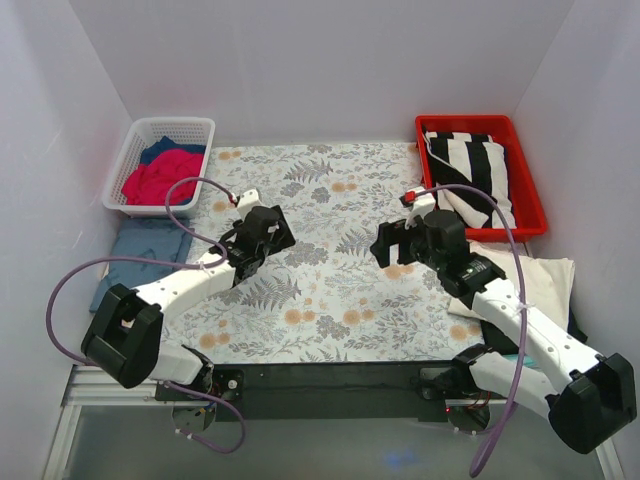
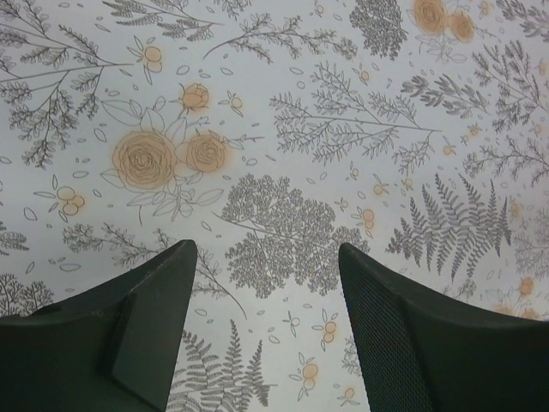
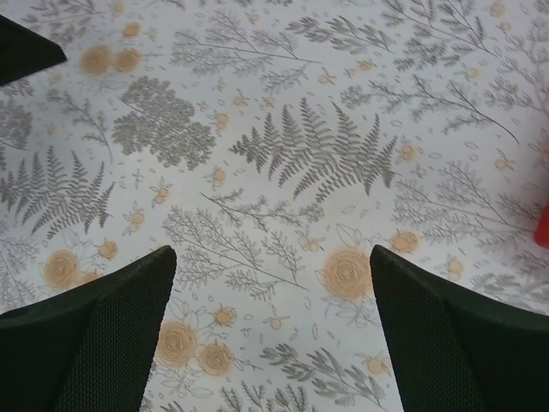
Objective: Fold and stack the t-shirts
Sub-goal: Neatly place the folded tshirt to the corner
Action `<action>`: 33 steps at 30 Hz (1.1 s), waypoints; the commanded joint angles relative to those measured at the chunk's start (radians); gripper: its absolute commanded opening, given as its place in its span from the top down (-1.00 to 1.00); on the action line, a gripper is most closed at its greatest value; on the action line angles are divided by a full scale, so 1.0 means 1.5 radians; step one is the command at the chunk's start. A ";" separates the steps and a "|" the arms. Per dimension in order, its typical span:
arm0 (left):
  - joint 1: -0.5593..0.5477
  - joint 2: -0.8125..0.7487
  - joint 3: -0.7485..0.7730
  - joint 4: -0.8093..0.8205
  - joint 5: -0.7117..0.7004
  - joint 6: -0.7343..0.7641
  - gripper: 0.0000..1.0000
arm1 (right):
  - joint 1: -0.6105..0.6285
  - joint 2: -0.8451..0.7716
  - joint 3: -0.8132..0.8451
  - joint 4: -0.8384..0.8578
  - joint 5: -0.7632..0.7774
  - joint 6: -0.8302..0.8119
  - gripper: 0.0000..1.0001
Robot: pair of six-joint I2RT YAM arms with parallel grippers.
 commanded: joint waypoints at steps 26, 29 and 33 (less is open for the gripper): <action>-0.025 -0.089 -0.048 -0.055 -0.092 -0.032 -0.33 | 0.160 0.177 0.051 0.193 0.022 0.001 -0.97; -0.025 -0.090 -0.049 -0.055 -0.094 -0.032 -0.33 | 0.160 0.179 0.053 0.193 0.020 0.000 -0.97; -0.024 -0.090 -0.050 -0.055 -0.097 -0.033 -0.34 | 0.160 0.182 0.053 0.193 0.023 -0.002 -0.97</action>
